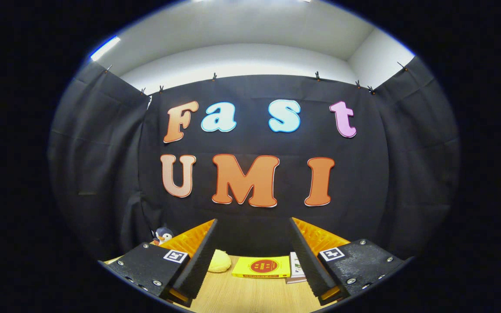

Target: Open the storage box then place both shoes into the box .Put the left shoe in first, then the right shoe, with the right side of both shoes facing outward in a uniform manner.

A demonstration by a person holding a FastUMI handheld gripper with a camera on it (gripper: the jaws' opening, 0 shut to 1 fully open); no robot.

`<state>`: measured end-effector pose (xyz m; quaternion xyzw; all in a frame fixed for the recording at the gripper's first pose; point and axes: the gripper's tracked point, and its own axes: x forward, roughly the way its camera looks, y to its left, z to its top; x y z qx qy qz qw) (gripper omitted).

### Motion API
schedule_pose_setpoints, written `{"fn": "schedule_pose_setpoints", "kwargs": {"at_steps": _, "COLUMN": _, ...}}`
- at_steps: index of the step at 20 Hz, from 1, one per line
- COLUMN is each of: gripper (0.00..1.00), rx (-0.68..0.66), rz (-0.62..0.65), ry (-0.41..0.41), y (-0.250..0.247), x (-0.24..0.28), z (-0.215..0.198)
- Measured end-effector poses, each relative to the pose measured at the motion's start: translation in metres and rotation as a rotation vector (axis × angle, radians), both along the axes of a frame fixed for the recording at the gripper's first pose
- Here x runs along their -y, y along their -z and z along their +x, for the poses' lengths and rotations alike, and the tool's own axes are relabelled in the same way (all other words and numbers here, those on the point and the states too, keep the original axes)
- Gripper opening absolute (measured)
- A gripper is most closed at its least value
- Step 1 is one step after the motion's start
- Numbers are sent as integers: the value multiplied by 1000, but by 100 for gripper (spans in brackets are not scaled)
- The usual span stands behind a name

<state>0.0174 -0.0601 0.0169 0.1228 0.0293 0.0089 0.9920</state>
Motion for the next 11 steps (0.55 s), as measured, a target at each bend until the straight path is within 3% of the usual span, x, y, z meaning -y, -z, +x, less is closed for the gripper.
{"fn": "schedule_pose_setpoints", "kwargs": {"at_steps": 11, "gripper": 94, "rx": 98, "rz": -3, "ry": 37, "y": -43, "x": 11, "z": -14}}
